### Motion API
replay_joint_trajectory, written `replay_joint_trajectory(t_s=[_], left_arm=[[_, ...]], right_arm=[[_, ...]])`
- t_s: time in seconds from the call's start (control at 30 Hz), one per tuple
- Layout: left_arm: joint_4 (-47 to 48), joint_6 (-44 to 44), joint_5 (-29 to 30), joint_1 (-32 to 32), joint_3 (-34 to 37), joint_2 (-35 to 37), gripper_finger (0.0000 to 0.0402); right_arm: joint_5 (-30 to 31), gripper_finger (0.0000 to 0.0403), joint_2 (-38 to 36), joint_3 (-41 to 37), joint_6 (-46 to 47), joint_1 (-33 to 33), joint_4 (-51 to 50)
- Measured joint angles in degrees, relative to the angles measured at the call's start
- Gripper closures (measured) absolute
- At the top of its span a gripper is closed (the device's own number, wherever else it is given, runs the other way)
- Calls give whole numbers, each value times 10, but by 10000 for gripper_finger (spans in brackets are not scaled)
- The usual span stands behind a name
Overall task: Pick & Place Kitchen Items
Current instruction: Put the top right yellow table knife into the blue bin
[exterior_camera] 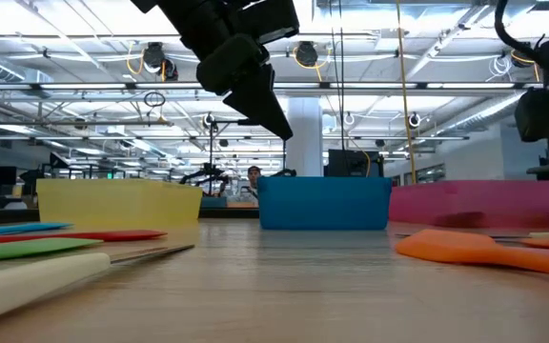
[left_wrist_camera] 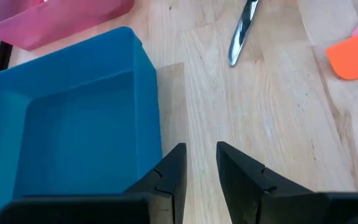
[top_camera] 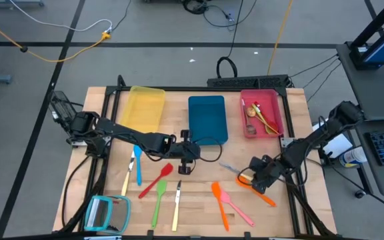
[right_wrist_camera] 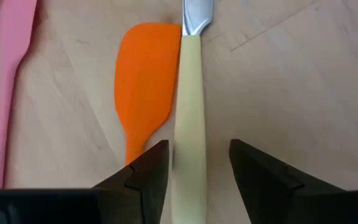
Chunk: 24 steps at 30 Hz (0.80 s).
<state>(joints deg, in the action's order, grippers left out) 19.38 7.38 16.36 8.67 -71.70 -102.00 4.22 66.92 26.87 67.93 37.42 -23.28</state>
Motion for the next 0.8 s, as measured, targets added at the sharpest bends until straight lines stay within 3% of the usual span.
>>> replay_joint_trajectory(t_s=[0.23,0.53,0.67,0.8], left_arm=[[0,-2,0,0,0,0,309],[0,-2,0,0,0,0,309],[7,-3,0,0,0,0,309],[22,-7,1,0,0,0,309]], right_arm=[[12,242,49,0,-3,10,-9],[14,343,93,-1,-15,17,-4],[22,343,95,-2,-10,17,7],[73,343,93,-2,-21,18,48]])
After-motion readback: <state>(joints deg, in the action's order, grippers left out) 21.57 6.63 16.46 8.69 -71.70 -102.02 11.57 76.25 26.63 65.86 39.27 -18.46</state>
